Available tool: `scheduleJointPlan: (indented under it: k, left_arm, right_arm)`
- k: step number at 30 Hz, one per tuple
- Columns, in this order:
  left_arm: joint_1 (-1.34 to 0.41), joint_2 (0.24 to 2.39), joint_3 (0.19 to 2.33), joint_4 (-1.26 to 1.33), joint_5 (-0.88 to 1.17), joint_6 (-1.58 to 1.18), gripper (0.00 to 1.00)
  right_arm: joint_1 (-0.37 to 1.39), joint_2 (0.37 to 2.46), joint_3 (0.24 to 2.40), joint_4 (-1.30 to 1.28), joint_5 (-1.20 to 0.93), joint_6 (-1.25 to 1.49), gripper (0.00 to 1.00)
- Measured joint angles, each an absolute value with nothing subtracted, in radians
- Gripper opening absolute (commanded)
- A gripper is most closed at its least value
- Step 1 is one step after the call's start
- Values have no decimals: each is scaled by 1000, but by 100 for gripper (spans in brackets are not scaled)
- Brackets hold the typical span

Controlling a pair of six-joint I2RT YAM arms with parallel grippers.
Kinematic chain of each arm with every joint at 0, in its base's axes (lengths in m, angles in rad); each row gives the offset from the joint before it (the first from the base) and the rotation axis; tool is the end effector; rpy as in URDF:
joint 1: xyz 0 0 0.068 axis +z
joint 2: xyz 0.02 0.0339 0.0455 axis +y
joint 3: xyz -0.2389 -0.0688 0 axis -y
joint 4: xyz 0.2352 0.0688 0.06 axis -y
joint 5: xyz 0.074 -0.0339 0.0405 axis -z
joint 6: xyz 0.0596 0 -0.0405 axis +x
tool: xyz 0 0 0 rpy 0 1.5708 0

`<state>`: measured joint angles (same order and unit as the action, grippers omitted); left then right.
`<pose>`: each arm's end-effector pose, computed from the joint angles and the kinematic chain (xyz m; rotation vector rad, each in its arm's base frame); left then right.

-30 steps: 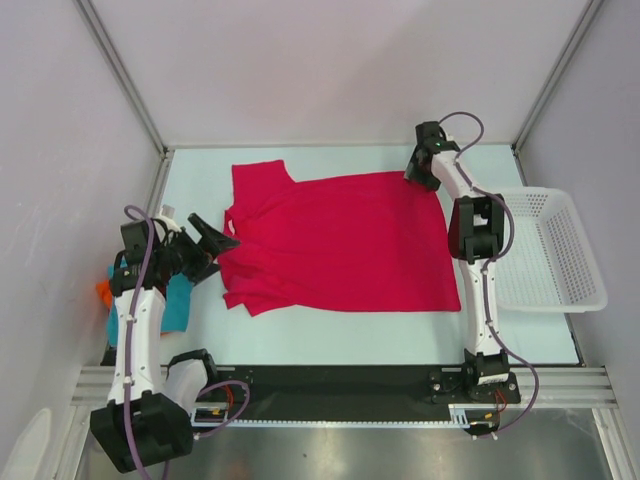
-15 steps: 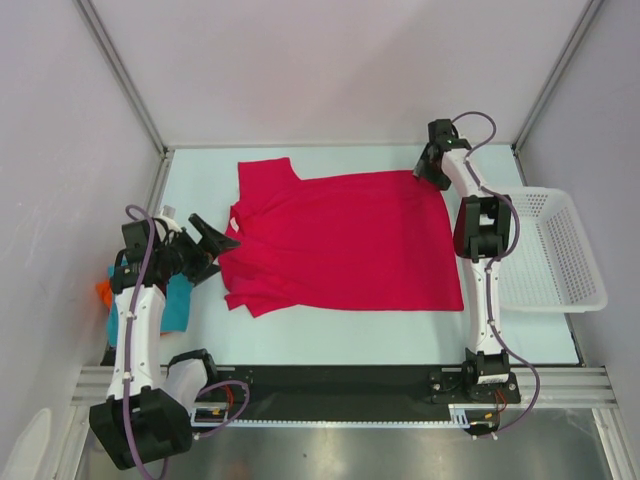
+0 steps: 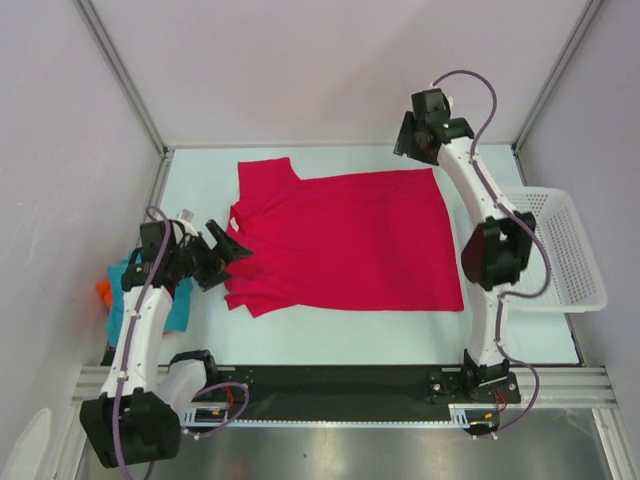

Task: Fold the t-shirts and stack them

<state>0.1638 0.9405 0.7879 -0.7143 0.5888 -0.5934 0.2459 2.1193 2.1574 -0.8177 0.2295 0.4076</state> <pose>0.2035 0.0001 0.2359 -0.6462 2.3560 -0.9093 0.4603 0.1016 0.2934 0.2990 2.3062 0.0578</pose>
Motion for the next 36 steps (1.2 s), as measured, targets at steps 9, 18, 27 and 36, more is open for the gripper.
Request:
scheduleJointPlan:
  k: [9, 18, 27, 36]
  left_arm:
    - [-118, 796, 605, -723, 492, -680, 100]
    - [-252, 690, 519, -735, 365, -783, 100]
    - [-654, 1074, 802, -798, -21, -796, 100]
    - [-734, 1188, 868, -887, -261, -815, 100]
  right_arm:
    - [366, 1617, 1481, -701, 156, 453, 68]
    - [371, 1454, 1111, -748, 141, 489, 69]
    - [371, 1274, 1040, -790, 141, 501, 69]
    - [371, 1222, 1016, -840, 142, 505, 70]
